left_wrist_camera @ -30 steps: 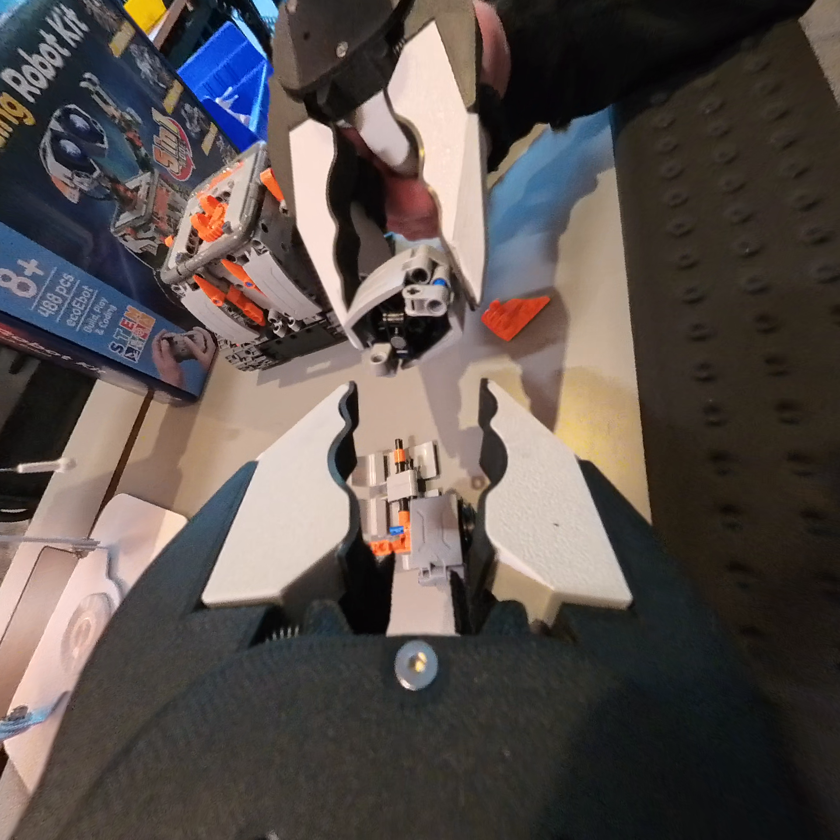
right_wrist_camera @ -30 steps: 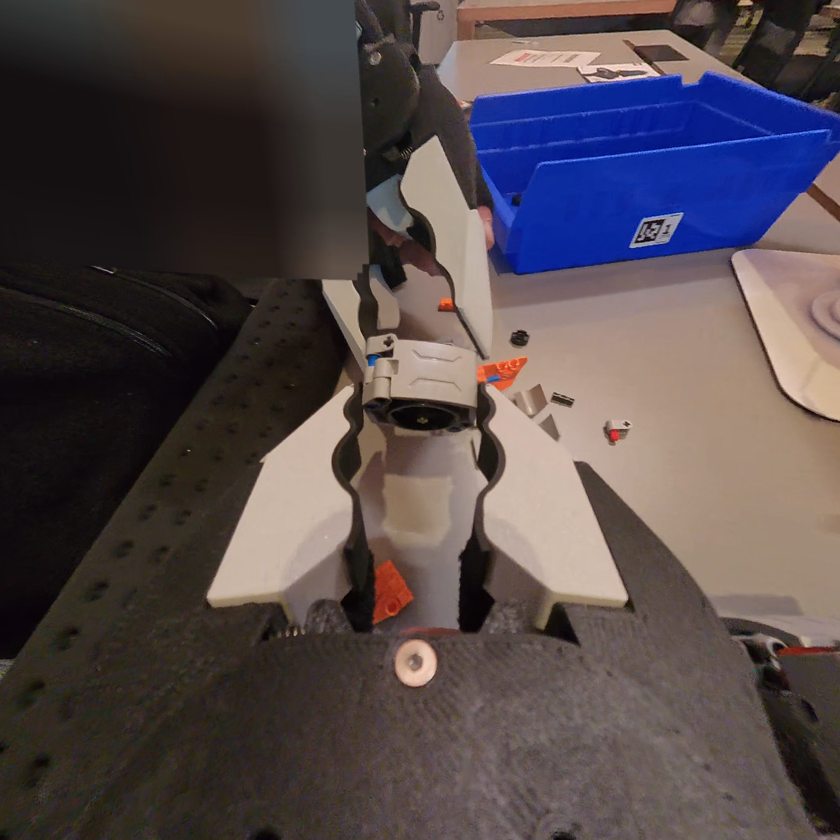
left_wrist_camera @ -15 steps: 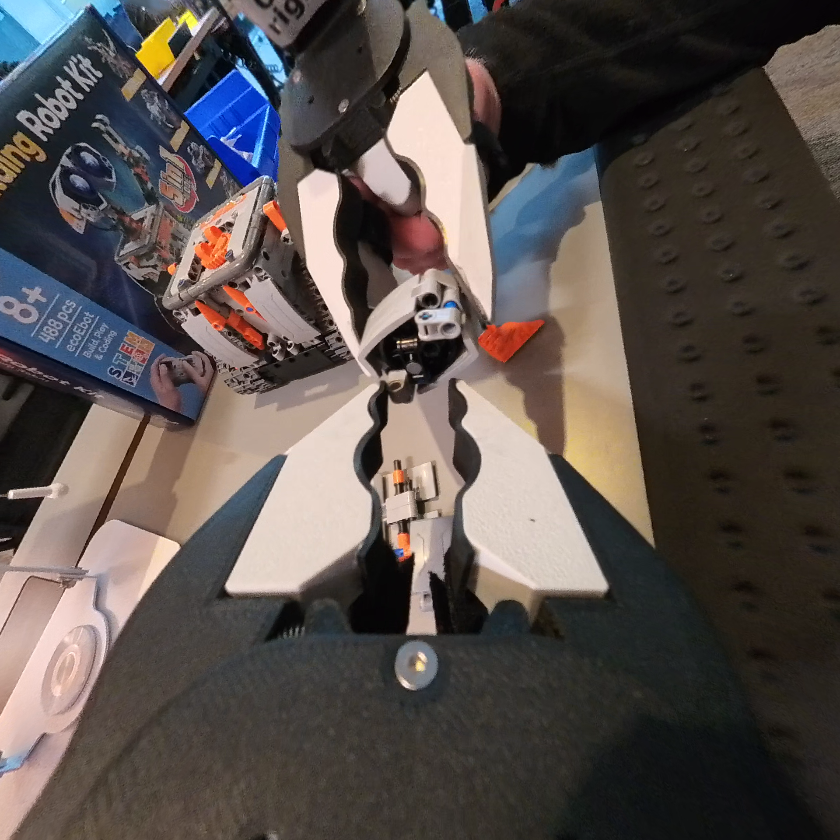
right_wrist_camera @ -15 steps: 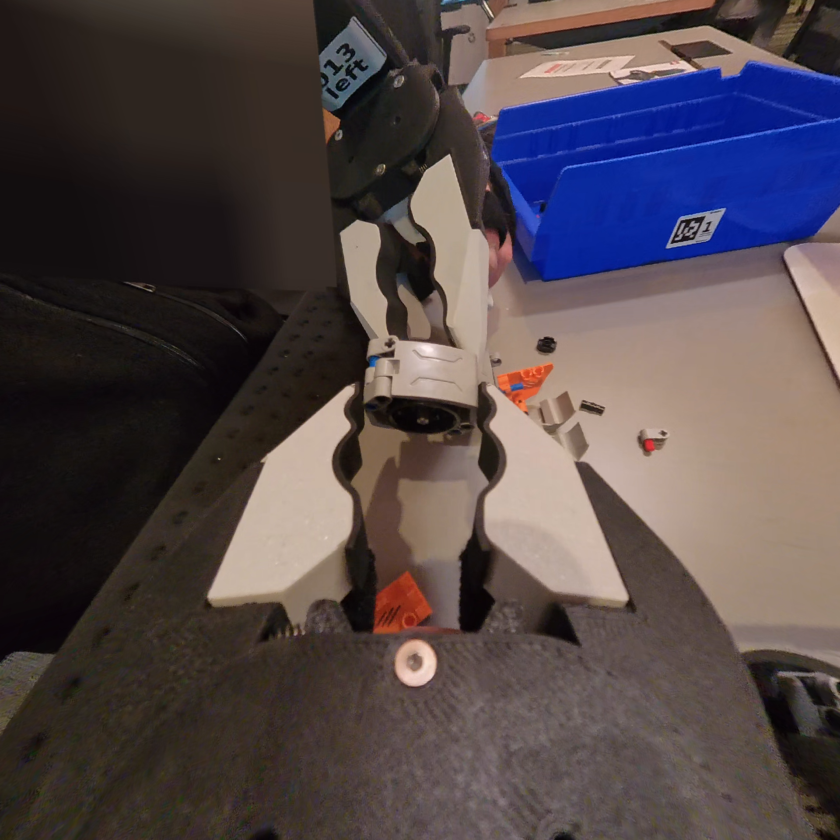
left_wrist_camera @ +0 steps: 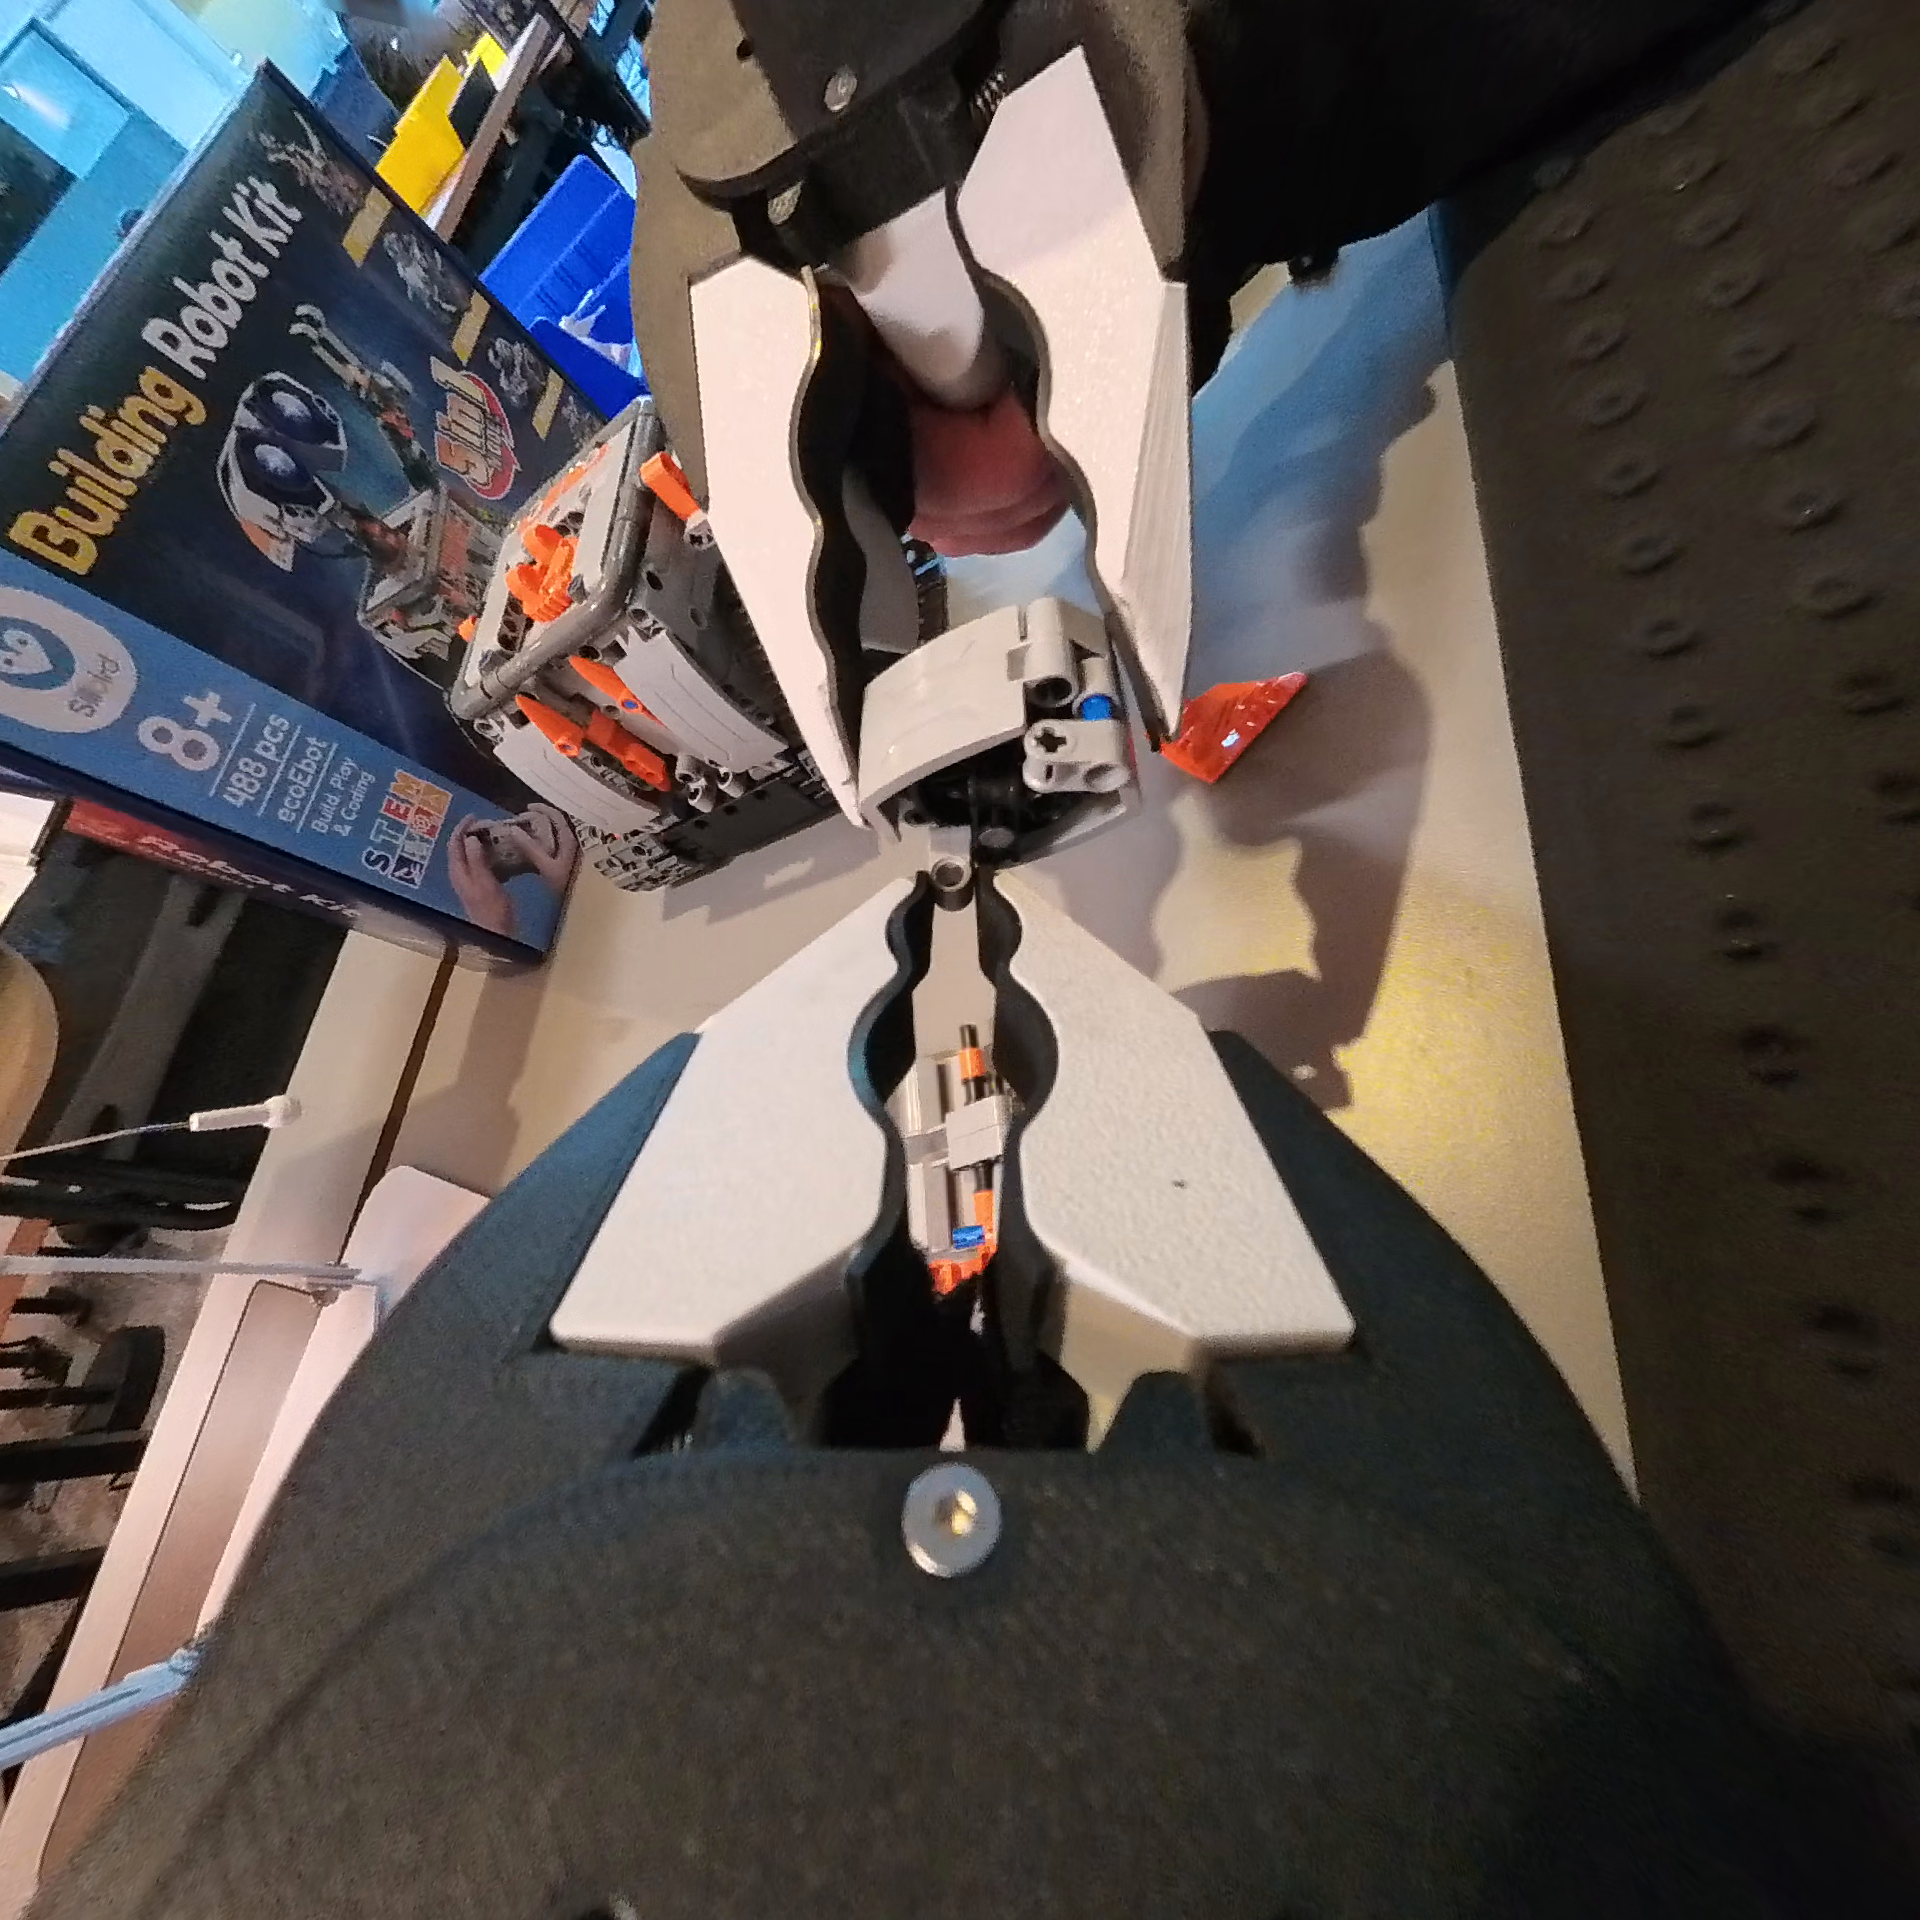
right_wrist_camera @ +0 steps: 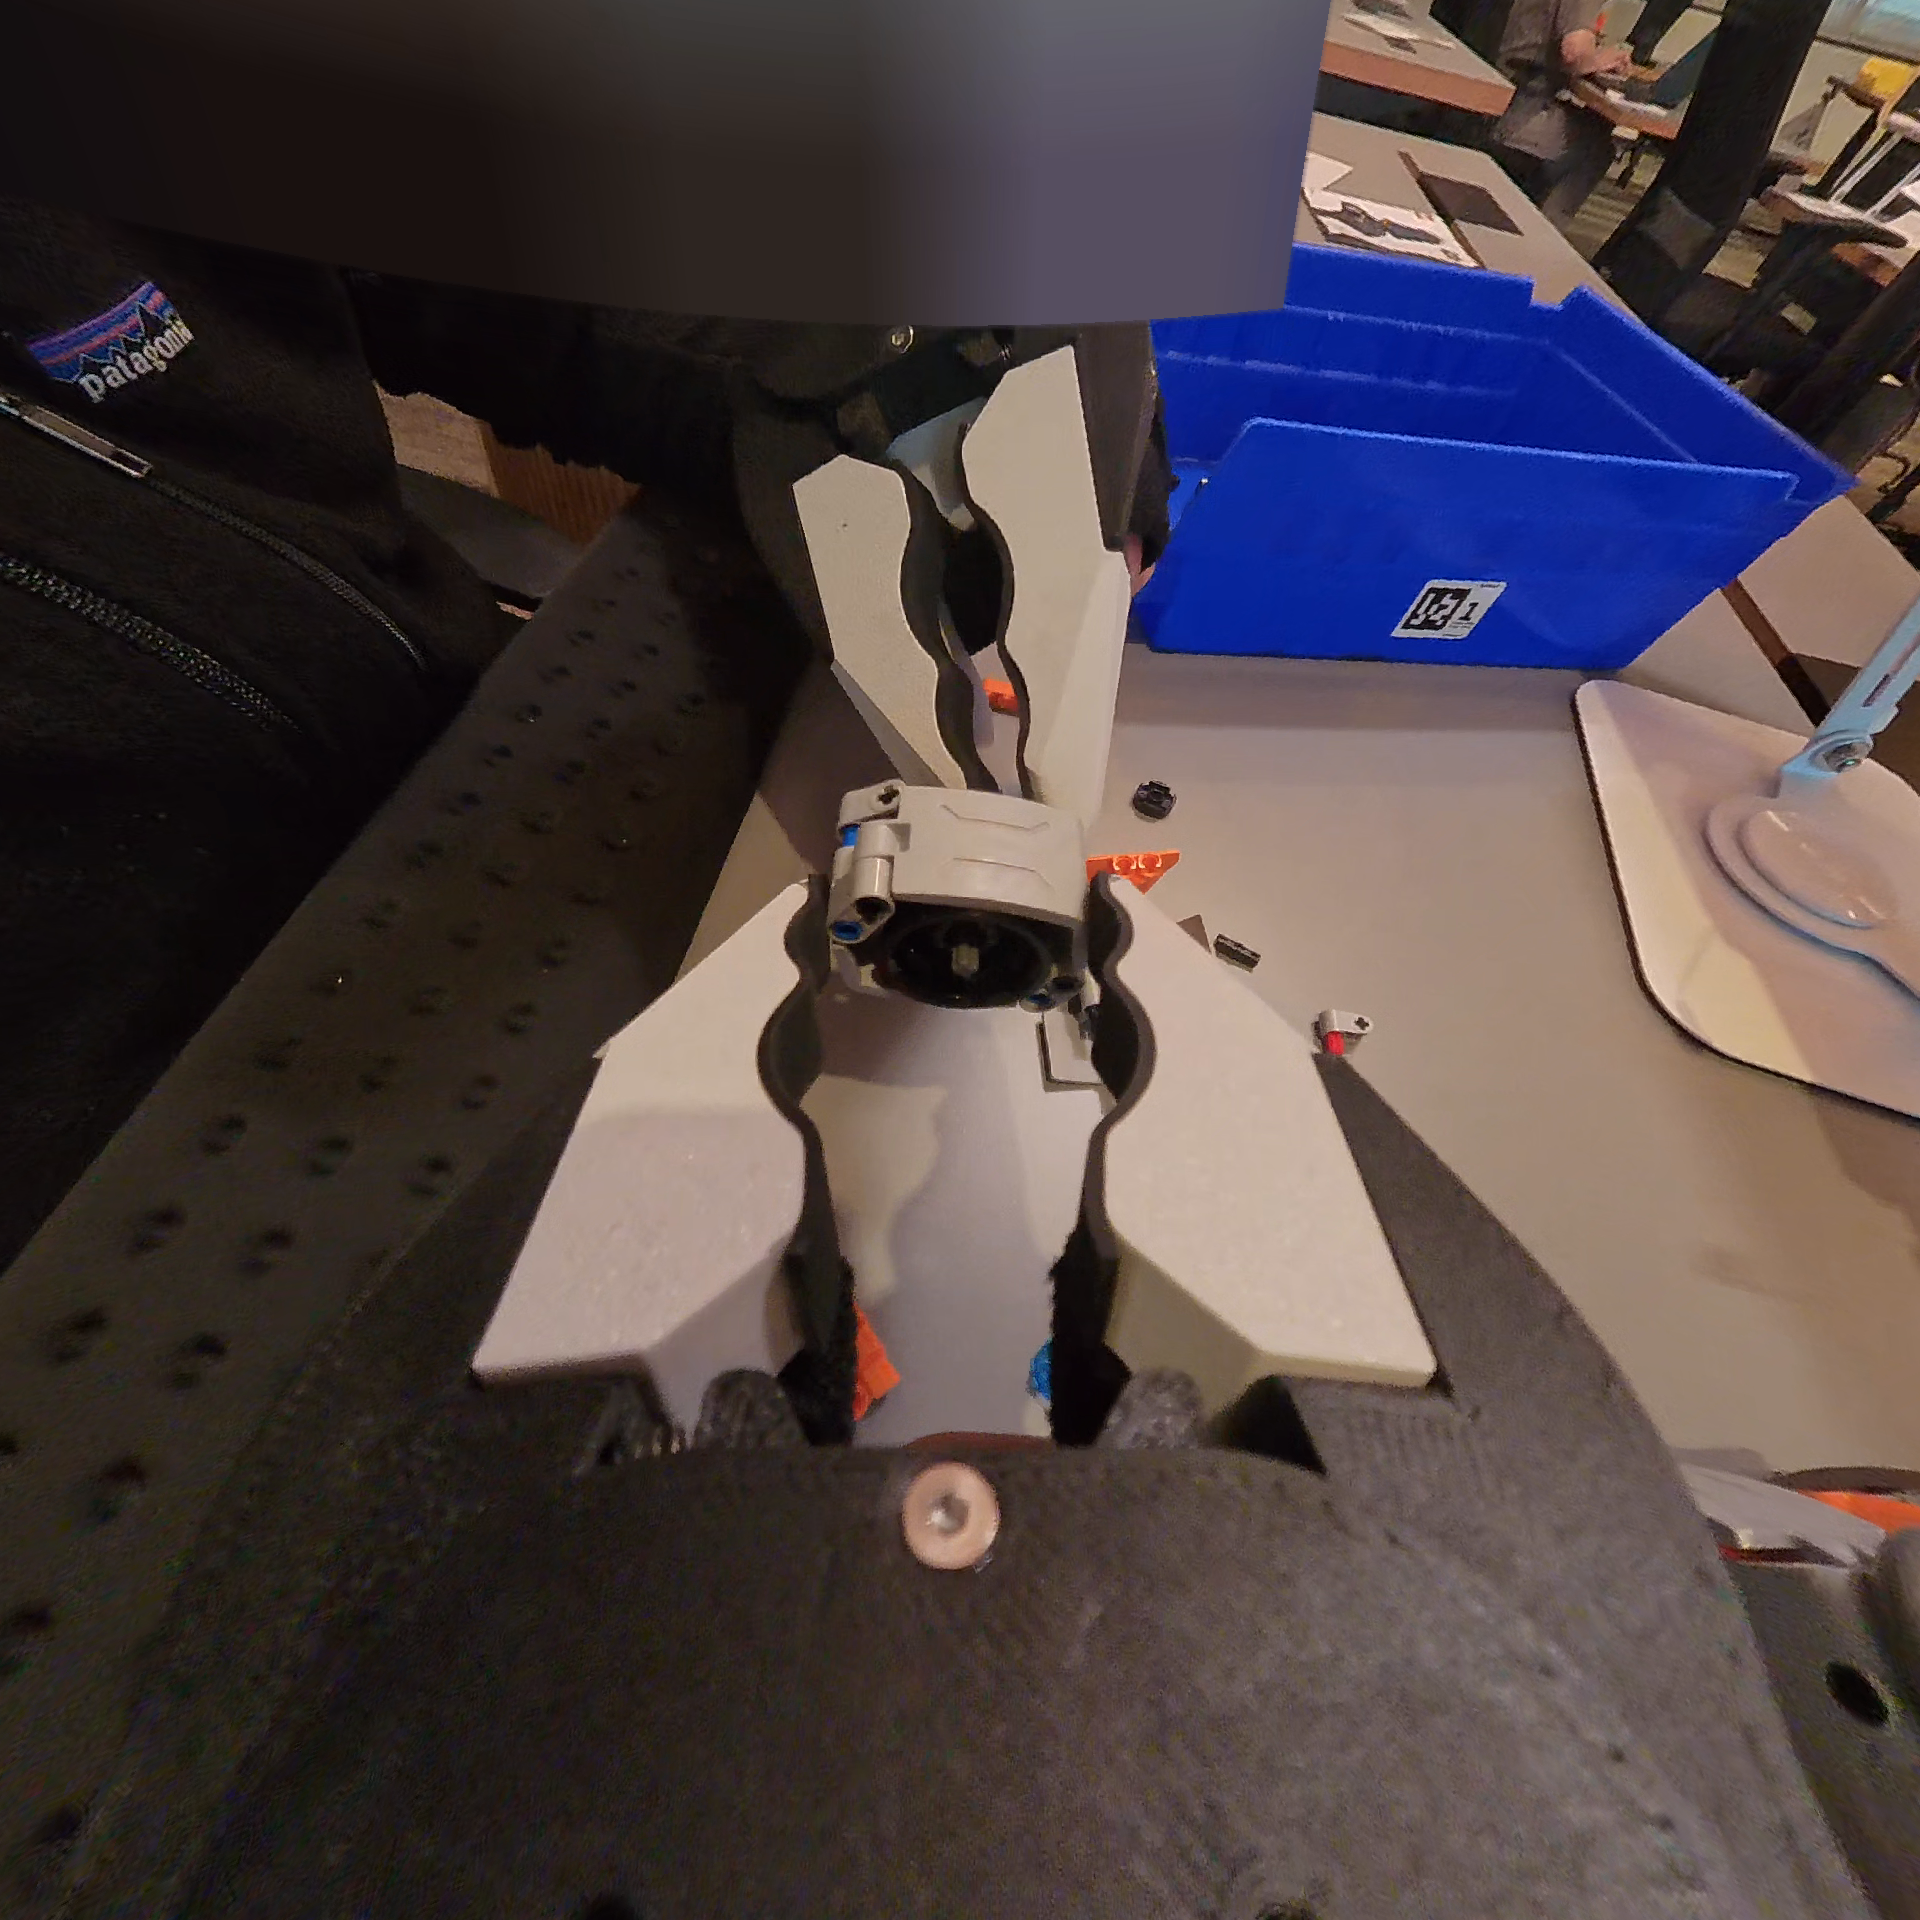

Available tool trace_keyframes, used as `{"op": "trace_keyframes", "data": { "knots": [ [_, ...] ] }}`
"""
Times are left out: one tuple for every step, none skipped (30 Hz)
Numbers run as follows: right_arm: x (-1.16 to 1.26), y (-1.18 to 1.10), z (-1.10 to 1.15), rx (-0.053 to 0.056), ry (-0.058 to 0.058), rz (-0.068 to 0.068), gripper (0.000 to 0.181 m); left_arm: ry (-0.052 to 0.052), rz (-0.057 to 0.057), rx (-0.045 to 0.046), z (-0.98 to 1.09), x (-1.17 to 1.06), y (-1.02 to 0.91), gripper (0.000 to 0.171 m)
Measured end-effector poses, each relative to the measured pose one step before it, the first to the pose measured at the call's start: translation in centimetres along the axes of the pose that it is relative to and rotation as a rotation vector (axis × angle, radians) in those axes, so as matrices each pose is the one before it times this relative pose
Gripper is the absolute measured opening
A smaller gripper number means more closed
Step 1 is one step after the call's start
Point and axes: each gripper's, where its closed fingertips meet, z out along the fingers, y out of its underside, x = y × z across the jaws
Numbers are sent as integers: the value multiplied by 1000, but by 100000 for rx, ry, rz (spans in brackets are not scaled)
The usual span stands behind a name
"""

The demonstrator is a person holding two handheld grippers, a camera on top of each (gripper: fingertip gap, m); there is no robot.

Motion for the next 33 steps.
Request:
{"op": "trace_keyframes", "data": {
  "knots": [
    [1,18,-6,140,-221,444,48,-24,-18,-78,-16,4,-1,5],
    [21,-24,-32,355,-181,605,48,-632,662,59,-25,-37,-23,5],
    [-13,-30,-38,449,-450,1018,48,-1037,1576,206,-62,-41,-78,5],
    [-11,45,-44,54,-688,1546,48,-1475,2047,-96,-83,-67,-100,5],
    [56,95,-56,-68,-763,2420,50,-2547,3137,-617,-99,-186,-80,4],
    [89,-29,-93,672,-988,3325,54,-3998,5054,-1468,-111,-323,-2,5],
    [55,-145,-127,1464,-1447,3515,59,-4037,6226,-2016,-118,-295,34,5],
    [57,-234,-153,1937,-1290,3033,59,-3562,6304,-2010,-82,-208,17,5],
    [59,-237,-139,1939,-1127,2822,59,-2895,5456,-1752,-44,-134,-12,5],
    [-32,-186,-99,1503,-1630,2794,59,-2440,4968,-1469,-33,-91,-38,5],
    [-49,-89,-38,963,-1573,2538,61,-1890,4141,-1085,-24,-76,-81,5],
    [-42,-6,24,437,-1291,2214,63,-2103,4126,-953,-18,-128,-94,5],
    [-123,78,97,-97,-1389,1656,63,-2599,4962,-1509,10,-218,-12,5],
    [-96,176,171,-914,-877,1064,64,-3210,6386,-2506,80,-278,141,5],
    [77,300,193,-1812,426,734,66,-2221,5909,-1441,97,-128,3,5],
    [99,308,196,-1974,627,326,64,-1520,3671,293,53,-47,-235,4],
    [163,174,113,-1064,1246,-296,60,-604,2886,372,85,63,-209,5],
    [318,152,24,-793,1952,-373,55,-972,3016,-563,102,34,-60,4],
    [183,184,-37,-1020,829,-146,45,-999,2666,-113,43,31,-110,4],
    [32,131,-33,-627,-162,-264,45,-199,1686,-435,80,99,-23,4],
    [57,104,2,-500,332,-598,45,41,609,-231,59,39,-10,4],
    [54,11,1,-148,616,-1069,45,254,-254,116,33,-25,-2,4],
    [29,-131,-52,553,548,-1121,45,-29,-778,373,-7,-118,13,4],
    [7,-194,-88,894,352,-776,44,173,-1815,691,-19,-177,10,5],
    [47,-171,-95,780,566,-682,44,818,-2509,441,-4,-121,58,5],
    [91,-64,-88,258,806,-656,44,1214,-2634,55,-4,-69,127,6],
    [175,8,-85,-59,1123,-596,44,1037,-2662,260,-61,-97,163,7],
    [299,39,-81,-25,1684,-396,44,1452,-3794,598,-112,-105,193,14],
    [338,102,-78,-514,1831,-135,44,3123,-5629,375,-150,39,300,20],
    [335,236,-37,-1280,1766,-95,44,3301,-6485,78,-205,11,398,23],
    [394,270,-6,-1474,2411,-790,44,2325,-5919,51,-262,-131,464,27],
    [402,290,34,-1702,2882,-1719,44,3644,-6131,-662,-256,30,613,31],
    [267,304,99,-2032,2369,-1984,44,4723,-7106,-1558,-177,148,762,35]
  ]
}}
